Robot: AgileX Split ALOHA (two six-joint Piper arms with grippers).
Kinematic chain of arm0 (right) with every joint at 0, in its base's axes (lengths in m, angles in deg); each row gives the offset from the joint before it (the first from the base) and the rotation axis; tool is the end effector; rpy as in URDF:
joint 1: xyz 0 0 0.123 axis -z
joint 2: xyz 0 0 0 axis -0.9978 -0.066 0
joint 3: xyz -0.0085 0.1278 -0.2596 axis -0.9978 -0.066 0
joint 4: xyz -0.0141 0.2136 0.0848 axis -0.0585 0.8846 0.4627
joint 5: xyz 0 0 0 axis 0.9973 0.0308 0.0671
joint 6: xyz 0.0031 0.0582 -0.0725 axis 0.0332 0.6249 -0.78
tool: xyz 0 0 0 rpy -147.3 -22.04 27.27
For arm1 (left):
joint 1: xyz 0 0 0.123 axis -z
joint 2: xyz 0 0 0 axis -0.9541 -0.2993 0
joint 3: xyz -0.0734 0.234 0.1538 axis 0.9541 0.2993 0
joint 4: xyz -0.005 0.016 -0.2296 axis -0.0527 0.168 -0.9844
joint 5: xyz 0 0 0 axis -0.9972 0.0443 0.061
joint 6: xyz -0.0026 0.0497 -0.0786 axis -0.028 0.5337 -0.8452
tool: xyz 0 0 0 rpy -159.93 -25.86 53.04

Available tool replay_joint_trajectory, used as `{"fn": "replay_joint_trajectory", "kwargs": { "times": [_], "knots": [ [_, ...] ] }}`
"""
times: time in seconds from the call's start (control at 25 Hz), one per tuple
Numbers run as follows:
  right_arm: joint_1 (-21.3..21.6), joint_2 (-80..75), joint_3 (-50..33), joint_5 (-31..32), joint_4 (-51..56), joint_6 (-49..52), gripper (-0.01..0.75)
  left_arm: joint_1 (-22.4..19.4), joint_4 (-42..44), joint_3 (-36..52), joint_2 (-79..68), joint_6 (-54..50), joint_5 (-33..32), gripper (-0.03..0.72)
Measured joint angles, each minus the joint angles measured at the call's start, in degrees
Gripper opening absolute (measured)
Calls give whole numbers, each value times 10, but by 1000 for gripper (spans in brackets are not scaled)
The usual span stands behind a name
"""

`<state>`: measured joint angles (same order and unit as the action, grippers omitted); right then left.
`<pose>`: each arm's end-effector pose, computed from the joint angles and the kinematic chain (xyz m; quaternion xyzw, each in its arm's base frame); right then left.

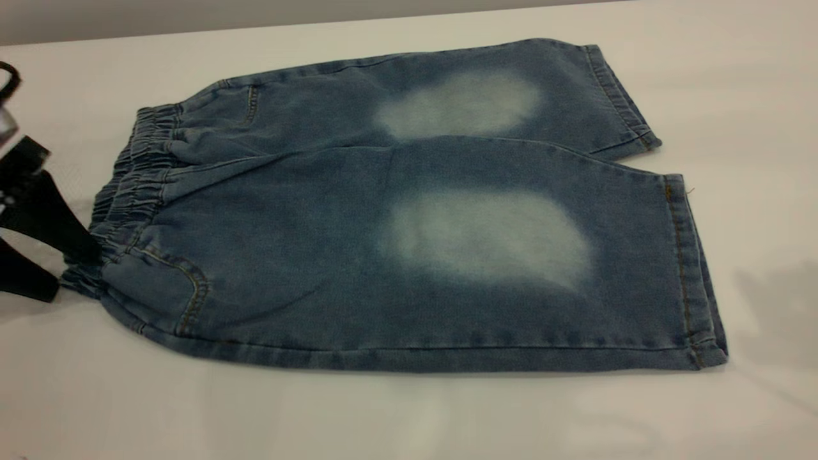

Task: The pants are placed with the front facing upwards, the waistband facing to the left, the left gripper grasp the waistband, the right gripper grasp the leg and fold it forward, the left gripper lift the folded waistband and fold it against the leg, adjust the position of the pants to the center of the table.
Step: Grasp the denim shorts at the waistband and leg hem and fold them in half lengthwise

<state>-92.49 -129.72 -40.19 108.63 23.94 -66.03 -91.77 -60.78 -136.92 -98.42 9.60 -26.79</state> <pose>0.1692 0.0341 0.2758 0.0025 0.9232 0.1310 0.3613 0.2978 0.0550 0.0742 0.1123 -0.9544 0.2730 0.0455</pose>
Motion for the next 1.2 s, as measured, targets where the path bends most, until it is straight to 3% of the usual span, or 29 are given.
{"fn": "replay_joint_trajectory", "kwargs": {
  "times": [0.6,1.0,1.2],
  "knots": [
    [0,0,0,5,0,1,408,0,-13,0,-1,-20,46,468],
    [0,0,0,5,0,0,408,-1,-41,-1,-23,-22,-6,466],
    [0,0,0,10,0,1,408,0,-52,0,-30,-30,24,394]
  ]
}}
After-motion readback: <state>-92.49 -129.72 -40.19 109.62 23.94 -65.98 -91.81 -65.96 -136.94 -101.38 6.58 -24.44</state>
